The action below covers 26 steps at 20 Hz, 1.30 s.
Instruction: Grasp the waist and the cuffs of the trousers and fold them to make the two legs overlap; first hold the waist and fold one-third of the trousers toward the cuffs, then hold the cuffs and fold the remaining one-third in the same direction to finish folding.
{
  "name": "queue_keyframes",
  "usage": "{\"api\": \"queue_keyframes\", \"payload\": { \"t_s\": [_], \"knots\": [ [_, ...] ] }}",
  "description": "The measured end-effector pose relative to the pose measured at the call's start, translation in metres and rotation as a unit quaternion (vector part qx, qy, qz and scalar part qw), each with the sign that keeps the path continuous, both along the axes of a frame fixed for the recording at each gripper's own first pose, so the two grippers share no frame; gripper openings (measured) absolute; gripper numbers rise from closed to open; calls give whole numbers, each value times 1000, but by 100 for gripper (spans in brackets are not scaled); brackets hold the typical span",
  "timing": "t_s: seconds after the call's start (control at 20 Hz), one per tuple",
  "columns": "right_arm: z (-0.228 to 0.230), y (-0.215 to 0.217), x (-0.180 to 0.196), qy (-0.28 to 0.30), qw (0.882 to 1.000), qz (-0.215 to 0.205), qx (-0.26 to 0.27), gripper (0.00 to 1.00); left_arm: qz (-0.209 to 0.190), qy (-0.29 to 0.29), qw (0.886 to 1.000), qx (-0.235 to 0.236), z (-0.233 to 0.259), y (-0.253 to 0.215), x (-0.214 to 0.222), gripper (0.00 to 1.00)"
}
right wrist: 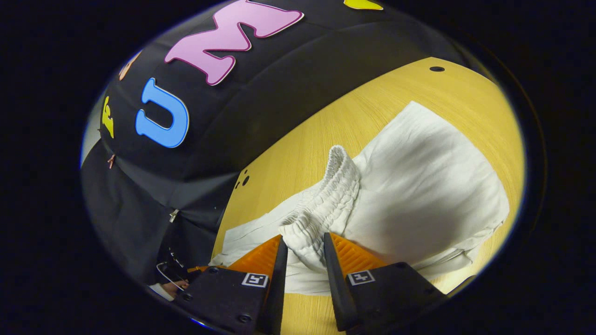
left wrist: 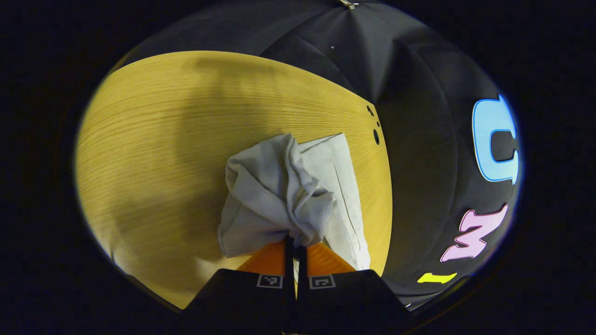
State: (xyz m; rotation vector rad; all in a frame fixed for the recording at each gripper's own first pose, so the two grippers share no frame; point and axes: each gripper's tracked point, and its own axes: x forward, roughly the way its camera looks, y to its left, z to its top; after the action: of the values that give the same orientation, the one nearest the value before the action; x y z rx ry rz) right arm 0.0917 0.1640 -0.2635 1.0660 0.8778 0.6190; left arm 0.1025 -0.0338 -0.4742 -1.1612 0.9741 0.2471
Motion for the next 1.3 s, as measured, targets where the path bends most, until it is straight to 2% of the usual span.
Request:
{"api": "queue_keyframes", "payload": {
  "t_s": [0.05, 0.1, 0.15, 0.25, 0.3, 0.35, 0.5, 0.7, 0.9, 1.1, 1.3],
  "knots": [
    [10, -8, 0, -2, 1000, 3, 13, 37, 3, -2, 1000, -3, 0, 1, 0, 6],
    [28, -21, -1, -9, 999, 7, 33, 57, 8, -3, 1000, -8, 0, 2, 0, 6],
    [48, -31, -3, -14, 998, 11, 59, 68, 14, -3, 1000, -14, 0, 1, -1, 6],
    [92, -50, -19, -16, 995, 23, 98, 77, 22, -1, 999, -23, 0, 2, -1, 6],
    [108, -55, -29, -15, 994, 30, 104, 77, 21, -1, 1000, -24, 0, 3, -2, 6],
    [101, -44, -35, -13, 994, 34, 103, 77, 19, -2, 1000, -22, 1, 3, -2, 6],
    [89, -66, -44, 2, 995, 32, 98, 77, 32, -21, 998, -40, 13, 3, 8, 6],
    [73, -124, -48, 38, 994, -9, 106, 77, 69, -42, 994, -70, 31, 4, 18, 6],
    [60, -190, -50, 60, 990, -64, 112, 77, 73, -63, 994, -51, 54, -3, 24, 6],
    [40, -252, -57, 76, 985, -113, 108, 77, 64, -108, 991, -50, 95, -28, 46, 6],
    [21, -304, -64, 91, 976, -169, 106, 77, 14, -132, 991, -19, 122, -60, 55, 6]
  ]
}}
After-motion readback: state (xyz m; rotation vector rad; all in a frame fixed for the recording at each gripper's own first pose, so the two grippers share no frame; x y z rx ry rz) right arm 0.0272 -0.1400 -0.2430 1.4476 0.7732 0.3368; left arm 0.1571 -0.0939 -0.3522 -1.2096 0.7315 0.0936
